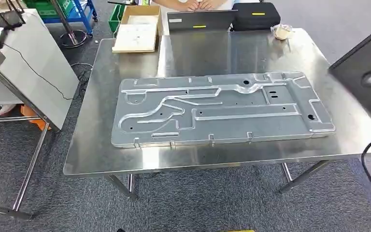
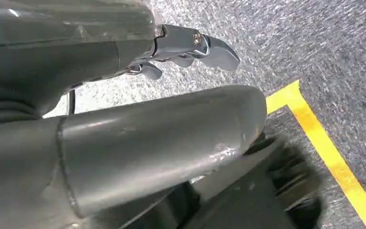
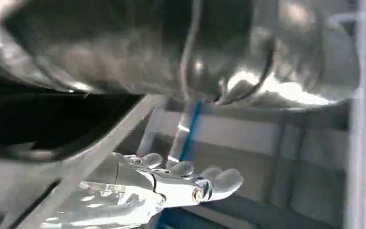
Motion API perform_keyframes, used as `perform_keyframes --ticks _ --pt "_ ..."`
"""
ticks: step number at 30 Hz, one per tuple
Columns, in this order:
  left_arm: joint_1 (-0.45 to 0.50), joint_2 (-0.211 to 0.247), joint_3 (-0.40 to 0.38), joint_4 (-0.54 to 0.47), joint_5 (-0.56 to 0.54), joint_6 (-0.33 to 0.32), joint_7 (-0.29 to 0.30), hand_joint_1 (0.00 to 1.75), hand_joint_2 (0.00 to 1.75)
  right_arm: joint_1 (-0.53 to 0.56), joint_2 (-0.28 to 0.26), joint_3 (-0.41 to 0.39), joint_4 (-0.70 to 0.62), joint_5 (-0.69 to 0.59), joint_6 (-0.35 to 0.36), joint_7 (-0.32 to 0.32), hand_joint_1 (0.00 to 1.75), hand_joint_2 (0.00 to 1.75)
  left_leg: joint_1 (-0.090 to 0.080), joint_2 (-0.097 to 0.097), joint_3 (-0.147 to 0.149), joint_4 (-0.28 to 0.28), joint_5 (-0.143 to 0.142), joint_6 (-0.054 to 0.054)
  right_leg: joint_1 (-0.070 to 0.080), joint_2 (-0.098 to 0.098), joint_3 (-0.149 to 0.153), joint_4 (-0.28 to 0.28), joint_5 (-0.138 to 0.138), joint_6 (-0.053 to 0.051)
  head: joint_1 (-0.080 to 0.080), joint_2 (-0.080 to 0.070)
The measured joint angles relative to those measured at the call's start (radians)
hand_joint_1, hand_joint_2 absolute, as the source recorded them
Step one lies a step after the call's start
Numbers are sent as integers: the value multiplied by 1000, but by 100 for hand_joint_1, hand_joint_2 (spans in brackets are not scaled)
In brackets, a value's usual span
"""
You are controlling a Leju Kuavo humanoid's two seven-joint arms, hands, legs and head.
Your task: Take the parts from the cabinet and place them on the table.
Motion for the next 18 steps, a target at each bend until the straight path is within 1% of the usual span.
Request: perform_keyframes --ticks 1,2,3,4,5,6,7,8,9,10,11,12,13,14,15,16,17,18 --pt "-3 2 0 0 -1 0 1 0 0 13 14 -13 -35 6 0 -4 0 0 -2 3 15 -29 -15 5 5 0 -1 0 -1 3 0 0" --pt "-4 2 0 0 -1 0 1 0 0 30 29 -29 -72 15 0 -4 0 0 -3 4 16 -36 -7 0 2 -1 -3 0 1 9 0 0" --pt "-3 0 -1 0 0 0 2 0 0 47 36 -41 -102 28 2 17 0 0 -6 3 15 -36 -7 1 1 -1 -3 -2 2 15 0 0" --pt "-1 0 -1 0 3 2 2 0 0 58 40 -58 -114 50 20 81 0 0 -7 3 15 -36 -5 4 -1 -2 -1 -7 5 23 -1 0" --pt "0 0 0 0 7 5 1 0 0 53 35 -72 -105 64 54 159 0 0 -5 3 17 -50 2 11 2 -3 3 -13 8 32 0 0" --pt "3 -2 0 0 16 7 -3 0 0 15 9 -89 -50 86 145 335 0 0 2 2 23 -66 15 15 -7 -7 -1 2 -4 35 1 0" --pt "6 -2 1 0 26 8 -7 0 0 -120 -12 -76 73 134 251 500 0 0 -1 -1 20 -67 18 18 -5 -5 -26 39 -35 36 6 0" --pt "7 -1 5 0 34 8 -10 0 0 -312 -26 -40 255 202 418 696 0 0 -7 7 11 -62 20 21 -9 -6 -65 115 -80 38 5 0" --pt "5 -1 7 0 35 8 -13 0 0 -419 -52 0 409 238 560 876 0 0 -10 12 6 -61 21 23 -6 -5 -99 195 -117 43 6 0" --pt "6 -1 8 0 35 7 -14 0 0 -467 -86 41 511 256 660 986 0 0 -8 13 6 -61 22 26 -1 -3 -122 260 -141 47 6 0" --pt "8 0 8 0 34 7 -14 0 0 -500 -120 64 589 255 709 1033 0 0 -7 7 8 -61 23 27 1 -1 -132 296 -143 49 6 0" --pt "12 0 9 0 32 6 -13 0 0 -525 -131 78 674 242 698 1033 0 0 -4 2 11 -60 22 27 0 -2 -123 282 -122 50 6 0" --pt "16 0 9 0 32 6 -13 0 0 -529 -142 82 742 225 650 981 0 0 -4 2 14 -59 21 27 -1 -2 -91 221 -82 49 6 0" --pt "17 -1 10 0 32 6 -13 0 0 -529 -154 85 793 212 571 885 0 0 -4 1 13 -55 20 27 -3 -4 -43 121 -33 46 6 0" --pt "18 -1 10 0 32 3 -13 0 0 -530 -169 90 845 208 493 755 0 0 -7 -2 8 -47 17 24 -4 -7 2 26 5 44 6 0" --pt "19 -1 10 0 31 3 -14 0 0 -538 -180 93 886 199 439 649 0 0 -15 -4 -1 -42 14 20 0 -10 13 4 -19 39 6 0" --pt "19 0 11 0 30 3 -14 0 0 -547 -184 96 906 194 419 604 0 0 -16 -6 -7 -31 13 18 5 -3 7 -3 -10 32 5 0" --pt "19 0 11 0 30 3 -15 0 0 -544 -187 99 920 192 410 605 0 0 -15 -5 -8 -33 14 15 8 -3 6 -1 -11 30 6 0"
